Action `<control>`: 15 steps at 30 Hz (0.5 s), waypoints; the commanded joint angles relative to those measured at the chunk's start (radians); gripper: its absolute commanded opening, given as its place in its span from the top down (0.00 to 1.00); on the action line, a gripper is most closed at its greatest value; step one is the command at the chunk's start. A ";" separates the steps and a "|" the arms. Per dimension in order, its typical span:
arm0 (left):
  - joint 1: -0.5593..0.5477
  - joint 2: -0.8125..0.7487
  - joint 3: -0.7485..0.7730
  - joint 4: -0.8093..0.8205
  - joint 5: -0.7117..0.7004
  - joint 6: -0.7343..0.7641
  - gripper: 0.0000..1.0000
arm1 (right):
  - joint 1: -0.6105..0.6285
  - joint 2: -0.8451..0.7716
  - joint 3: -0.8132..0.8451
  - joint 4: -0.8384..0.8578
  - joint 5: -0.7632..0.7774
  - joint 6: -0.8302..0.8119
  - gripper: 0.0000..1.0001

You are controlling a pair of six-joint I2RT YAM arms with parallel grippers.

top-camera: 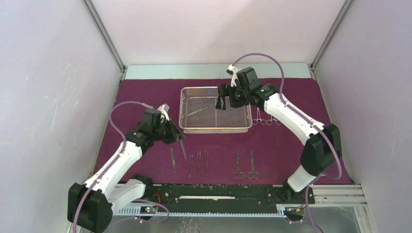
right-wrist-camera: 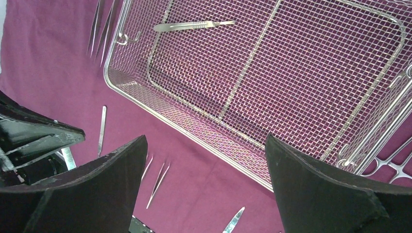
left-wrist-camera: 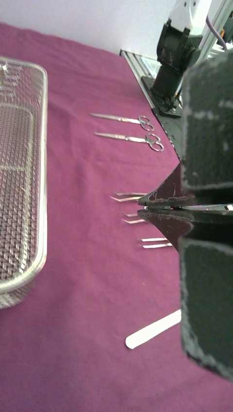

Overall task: Open and lay out the surgical kit
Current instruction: Place the medical item in the surgical kit.

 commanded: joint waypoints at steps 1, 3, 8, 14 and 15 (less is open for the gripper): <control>0.003 -0.044 -0.041 -0.066 -0.059 0.030 1.00 | -0.006 -0.044 -0.001 0.038 -0.035 0.001 0.01; 0.003 -0.048 -0.052 -0.084 -0.065 0.035 1.00 | -0.009 -0.044 -0.003 0.040 -0.037 0.001 0.01; 0.003 -0.032 -0.084 -0.087 -0.091 0.049 0.98 | -0.012 -0.054 -0.008 0.042 -0.041 0.000 0.01; 0.003 0.024 -0.097 -0.066 -0.105 0.064 0.97 | -0.022 -0.064 -0.017 0.038 -0.044 -0.002 0.01; 0.002 0.035 -0.098 -0.062 -0.104 0.068 0.97 | -0.022 -0.065 -0.017 0.037 -0.045 -0.003 0.01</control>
